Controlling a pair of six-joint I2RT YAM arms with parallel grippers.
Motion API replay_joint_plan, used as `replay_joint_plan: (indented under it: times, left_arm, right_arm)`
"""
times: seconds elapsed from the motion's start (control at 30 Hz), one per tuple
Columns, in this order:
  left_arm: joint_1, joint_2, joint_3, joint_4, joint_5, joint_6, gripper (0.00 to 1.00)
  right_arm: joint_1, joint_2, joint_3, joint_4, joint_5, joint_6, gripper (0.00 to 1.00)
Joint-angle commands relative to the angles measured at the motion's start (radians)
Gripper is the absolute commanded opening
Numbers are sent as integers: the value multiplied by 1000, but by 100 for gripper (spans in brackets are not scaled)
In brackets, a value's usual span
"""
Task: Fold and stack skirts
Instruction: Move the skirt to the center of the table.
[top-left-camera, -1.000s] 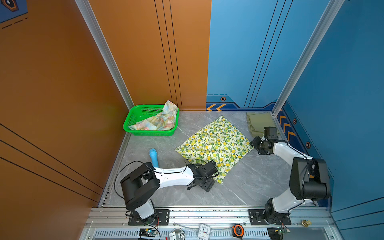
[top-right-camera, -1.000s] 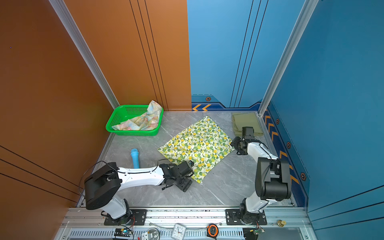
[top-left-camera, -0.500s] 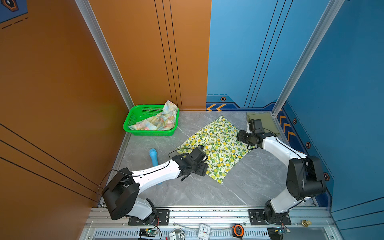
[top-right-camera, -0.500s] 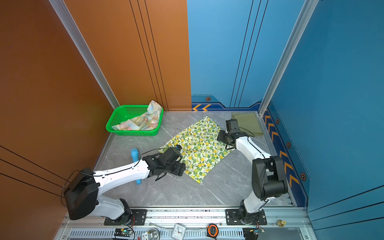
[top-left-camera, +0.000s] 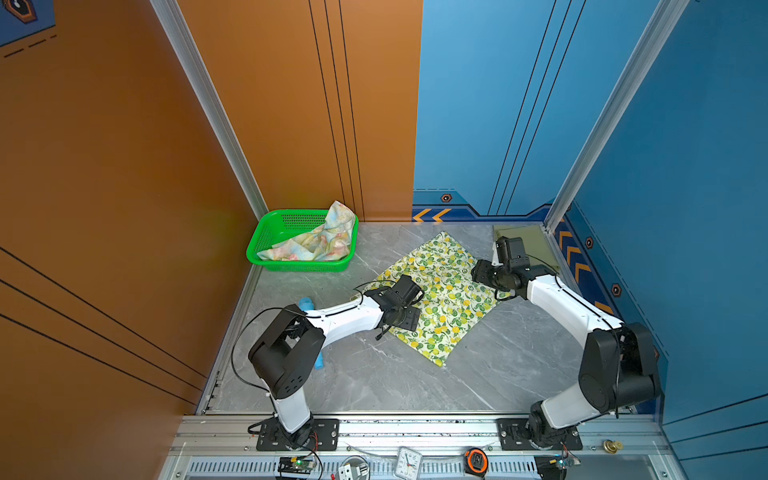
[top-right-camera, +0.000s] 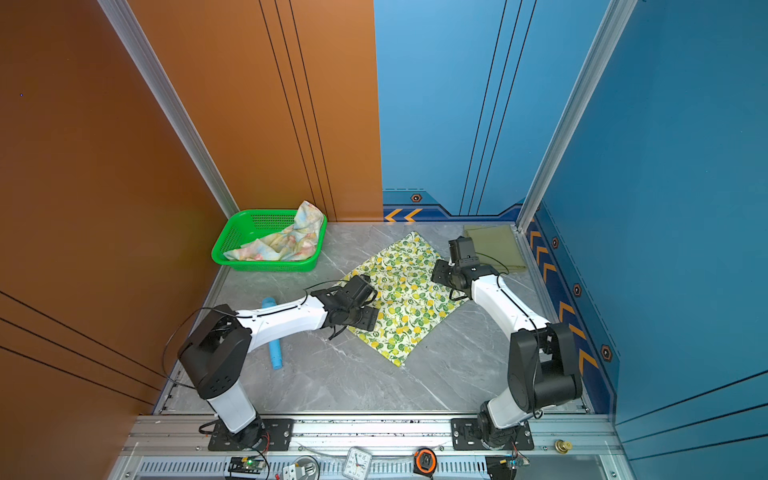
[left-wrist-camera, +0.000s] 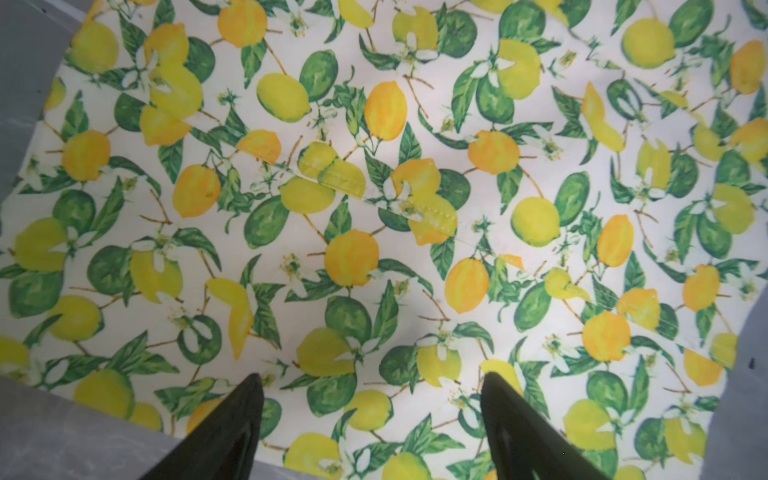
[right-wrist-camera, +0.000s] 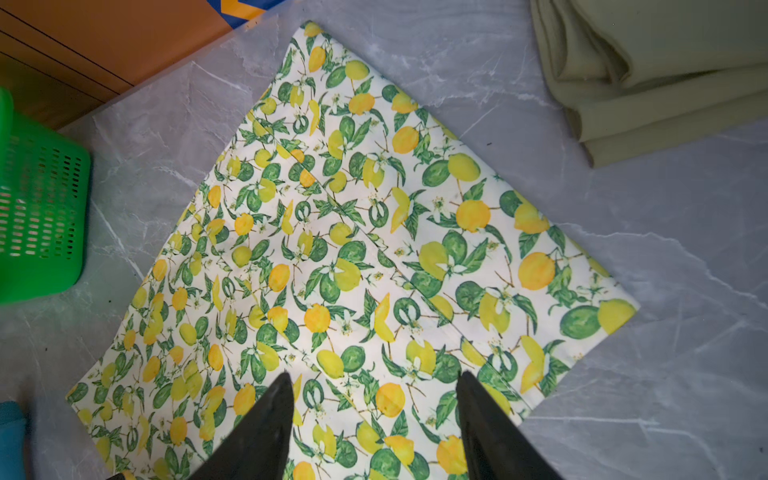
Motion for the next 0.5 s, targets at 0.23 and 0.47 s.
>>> replay_joint_plan:
  times: [0.23,0.47]
  left_arm:
    - [-28,45,2,-35,11,-22,83]
    - [-64,42,-40,-43,37,-41,83]
  right_arm:
    - [-35,-39,22,-38,11,-18,67]
    - [-41,-65,28,-38,22,-23,70]
